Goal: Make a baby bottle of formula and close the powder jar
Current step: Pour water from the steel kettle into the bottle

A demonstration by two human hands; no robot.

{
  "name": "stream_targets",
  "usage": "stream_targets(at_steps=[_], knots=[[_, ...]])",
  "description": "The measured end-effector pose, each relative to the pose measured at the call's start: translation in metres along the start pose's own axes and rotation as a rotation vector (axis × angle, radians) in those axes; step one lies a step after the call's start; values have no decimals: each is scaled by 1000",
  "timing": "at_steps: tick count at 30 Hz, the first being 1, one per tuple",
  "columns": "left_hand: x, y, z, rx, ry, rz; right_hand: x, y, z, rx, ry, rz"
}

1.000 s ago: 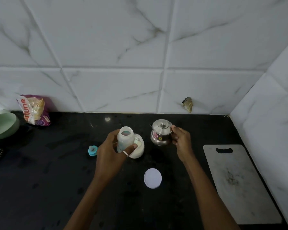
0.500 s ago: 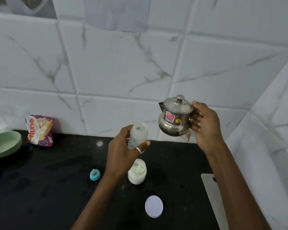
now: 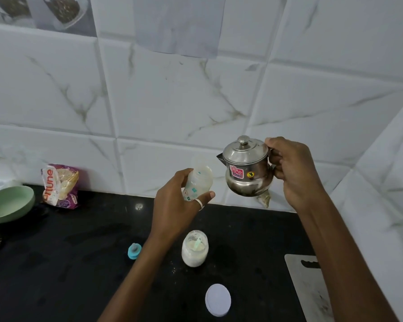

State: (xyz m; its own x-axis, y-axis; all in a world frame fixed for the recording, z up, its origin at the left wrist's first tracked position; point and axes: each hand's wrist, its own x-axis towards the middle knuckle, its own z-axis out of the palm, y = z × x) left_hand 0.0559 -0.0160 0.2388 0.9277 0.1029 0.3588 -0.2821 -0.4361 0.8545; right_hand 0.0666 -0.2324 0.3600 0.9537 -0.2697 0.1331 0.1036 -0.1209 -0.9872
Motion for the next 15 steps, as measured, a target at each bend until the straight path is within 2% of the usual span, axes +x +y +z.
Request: stream_targets(at_steps=[8,15], knots=[[1,-5,1,26,-1,-17,7,-24,12,-253,-83,-107],[-3,-6,1,-6,0,-25,9,-35,23,-380,-145,-156]])
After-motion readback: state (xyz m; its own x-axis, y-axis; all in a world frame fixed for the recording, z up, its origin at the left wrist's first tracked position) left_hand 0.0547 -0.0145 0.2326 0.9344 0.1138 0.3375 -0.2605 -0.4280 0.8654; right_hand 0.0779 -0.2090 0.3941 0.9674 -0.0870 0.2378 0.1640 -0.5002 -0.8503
